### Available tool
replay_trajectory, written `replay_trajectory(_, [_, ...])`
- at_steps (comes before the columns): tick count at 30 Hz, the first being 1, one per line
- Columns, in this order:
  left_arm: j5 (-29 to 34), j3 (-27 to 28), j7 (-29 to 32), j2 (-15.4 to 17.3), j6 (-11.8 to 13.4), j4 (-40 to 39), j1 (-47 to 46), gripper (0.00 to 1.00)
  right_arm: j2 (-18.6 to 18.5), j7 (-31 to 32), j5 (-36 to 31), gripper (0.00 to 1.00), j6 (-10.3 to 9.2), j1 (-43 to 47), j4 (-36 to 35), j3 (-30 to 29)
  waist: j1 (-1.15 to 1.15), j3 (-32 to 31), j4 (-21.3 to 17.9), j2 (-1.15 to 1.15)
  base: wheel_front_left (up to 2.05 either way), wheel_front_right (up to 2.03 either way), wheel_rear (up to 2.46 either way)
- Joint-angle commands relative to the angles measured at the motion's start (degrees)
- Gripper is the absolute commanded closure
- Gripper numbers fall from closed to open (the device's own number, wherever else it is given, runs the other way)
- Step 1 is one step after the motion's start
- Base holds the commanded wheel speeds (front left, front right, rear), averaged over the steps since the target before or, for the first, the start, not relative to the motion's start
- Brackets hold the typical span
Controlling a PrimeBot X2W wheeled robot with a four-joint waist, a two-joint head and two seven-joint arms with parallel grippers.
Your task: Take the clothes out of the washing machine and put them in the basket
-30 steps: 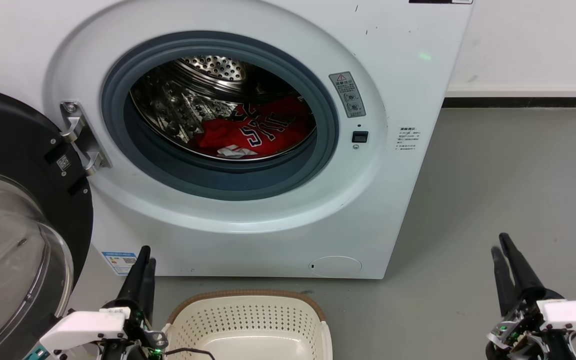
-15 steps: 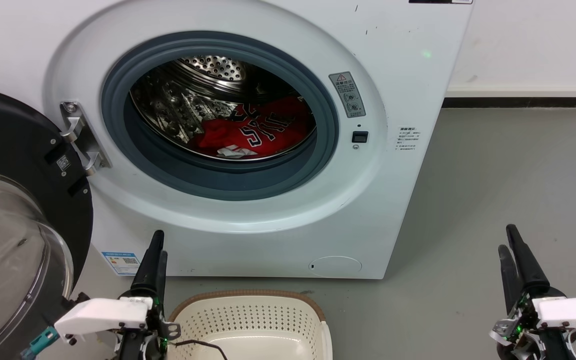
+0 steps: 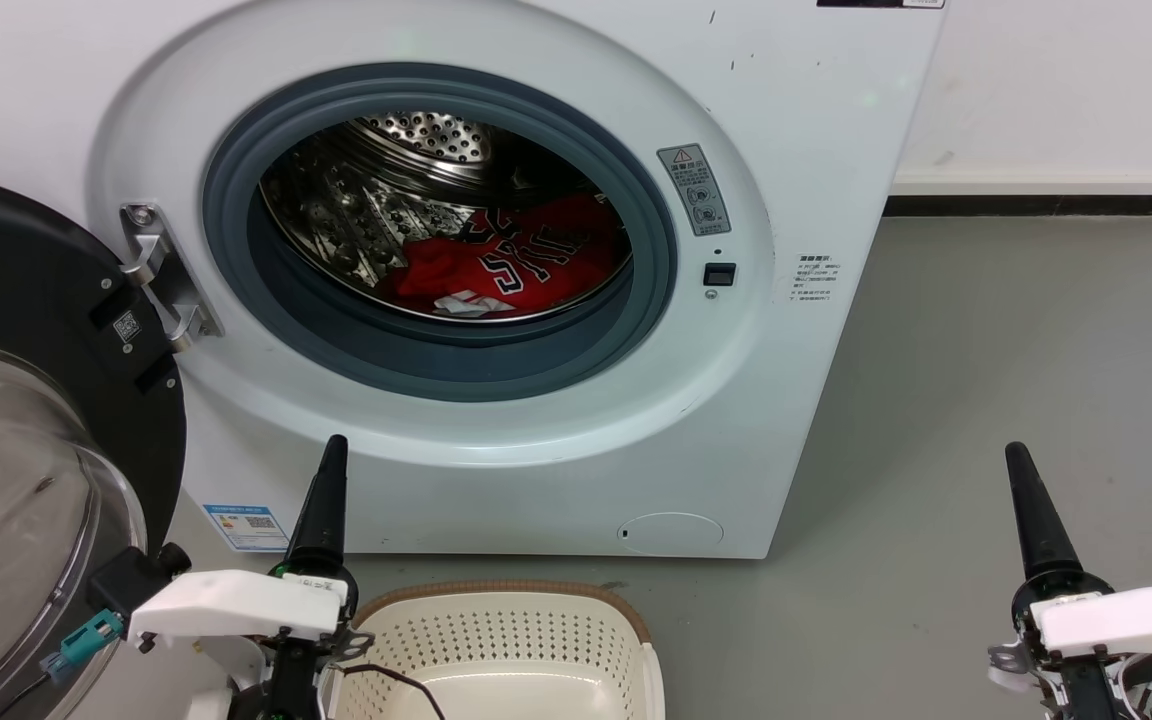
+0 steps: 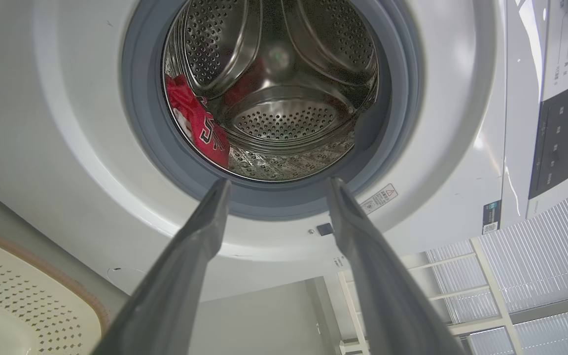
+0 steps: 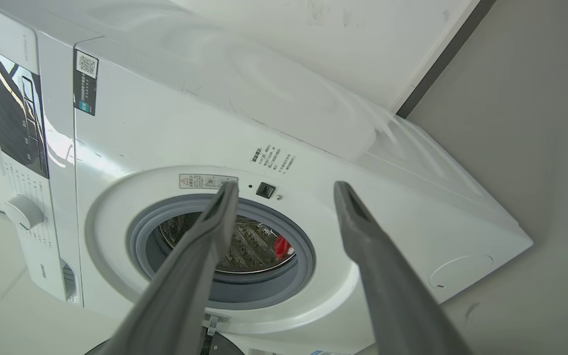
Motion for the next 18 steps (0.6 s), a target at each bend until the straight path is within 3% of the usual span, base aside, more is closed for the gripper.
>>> replay_trajectory(1, [5.13,-0.72,-1.06,0.15,-0.01,-1.1,-1.96,0.0,-0.04,-1.07,-5.35,0.0,0.01,-0.16,-1.28,0.0,0.0,0.01,-0.05,0.0,0.0,0.0,0.0])
replay_trajectory(18, [23.1,-3.18,-4.21,0.16,0.7,-0.36,-2.48,0.0,-0.03,-4.18,-25.95,0.0,0.01,0.66,-2.09,0.83,0.0,-0.07,-0.2,0.0,0.0,0.0,0.0])
